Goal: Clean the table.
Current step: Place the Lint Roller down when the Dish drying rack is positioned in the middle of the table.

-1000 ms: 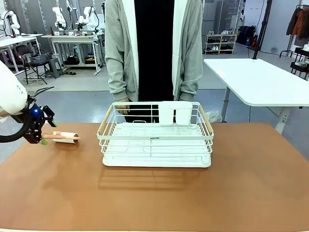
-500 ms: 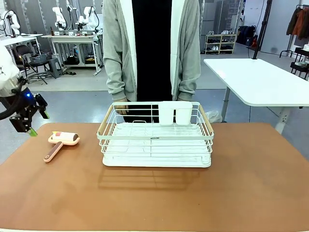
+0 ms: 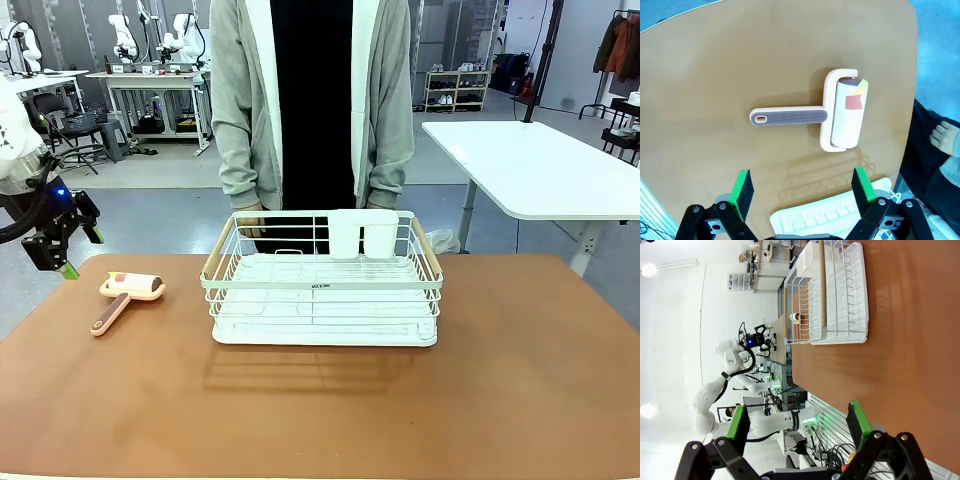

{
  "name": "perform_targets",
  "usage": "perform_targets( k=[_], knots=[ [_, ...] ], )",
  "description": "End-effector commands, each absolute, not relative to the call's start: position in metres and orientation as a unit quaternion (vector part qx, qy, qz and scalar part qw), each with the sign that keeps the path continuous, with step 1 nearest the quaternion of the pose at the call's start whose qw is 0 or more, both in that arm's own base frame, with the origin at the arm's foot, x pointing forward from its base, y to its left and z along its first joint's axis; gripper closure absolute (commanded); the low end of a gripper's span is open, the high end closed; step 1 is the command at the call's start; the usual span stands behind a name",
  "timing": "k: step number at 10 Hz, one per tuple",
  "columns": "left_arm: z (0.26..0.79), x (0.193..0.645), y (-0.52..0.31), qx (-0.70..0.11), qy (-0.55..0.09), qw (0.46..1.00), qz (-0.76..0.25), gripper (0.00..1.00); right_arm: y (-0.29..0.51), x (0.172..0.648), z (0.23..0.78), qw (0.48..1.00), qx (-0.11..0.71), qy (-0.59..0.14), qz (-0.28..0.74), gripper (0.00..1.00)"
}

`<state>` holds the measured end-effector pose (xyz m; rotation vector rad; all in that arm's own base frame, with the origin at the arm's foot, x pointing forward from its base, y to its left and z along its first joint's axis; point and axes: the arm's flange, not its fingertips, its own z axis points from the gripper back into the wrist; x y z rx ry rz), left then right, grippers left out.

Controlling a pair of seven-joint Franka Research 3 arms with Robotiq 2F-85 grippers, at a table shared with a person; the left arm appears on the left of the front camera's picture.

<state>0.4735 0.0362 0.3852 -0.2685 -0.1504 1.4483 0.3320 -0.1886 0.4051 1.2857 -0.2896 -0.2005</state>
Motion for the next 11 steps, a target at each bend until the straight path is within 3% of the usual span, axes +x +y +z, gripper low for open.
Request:
perform_targets(
  k=[1,11],
  knots=[
    [0.3832,0.4721,0.0397,-0.126,-0.075,0.74,0.656,0.0,-0.1876,0.3306,0.4068,0.782,0.601,-0.144,-0.085,0.0],
    [0.3832,0.4721,0.0397,-0.126,-0.075,0.74,0.656,0.0,-0.1876,0.3306,0.4068,0.782,0.601,-0.144,-0.085,0.0]
  ],
)
